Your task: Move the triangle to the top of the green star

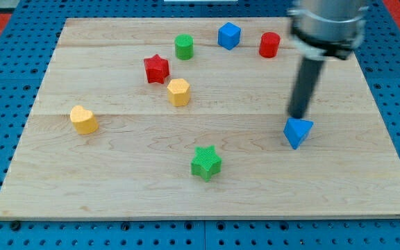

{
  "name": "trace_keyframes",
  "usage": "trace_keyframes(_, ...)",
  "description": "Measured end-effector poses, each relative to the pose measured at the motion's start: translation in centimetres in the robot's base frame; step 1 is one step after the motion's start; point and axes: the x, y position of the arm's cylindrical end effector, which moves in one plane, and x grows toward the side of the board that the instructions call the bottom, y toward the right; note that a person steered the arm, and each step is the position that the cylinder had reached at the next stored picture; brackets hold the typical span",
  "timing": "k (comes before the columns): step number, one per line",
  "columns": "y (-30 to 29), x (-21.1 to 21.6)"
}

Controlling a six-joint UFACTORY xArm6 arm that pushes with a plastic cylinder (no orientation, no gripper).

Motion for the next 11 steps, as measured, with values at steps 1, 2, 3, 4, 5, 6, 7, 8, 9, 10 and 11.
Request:
trace_keyframes(1,-0.1,8.5)
trace_keyframes(2,-1.6,7.6)
trace_keyframes(3,4.6,7.8)
trace_keyframes(4,1.7,4.2)
trace_keyframes(5,-5.1,3.0)
trace_keyframes(6,-9.5,3.0)
trace_keyframes(7,-4.5,6.6)
trace_keyframes(8,-6.9,6.5)
trace_keyframes(9,-9.7,4.9)
trace_keyframes(10,-13.5,4.0)
trace_keyframes(11,-11.6,6.9)
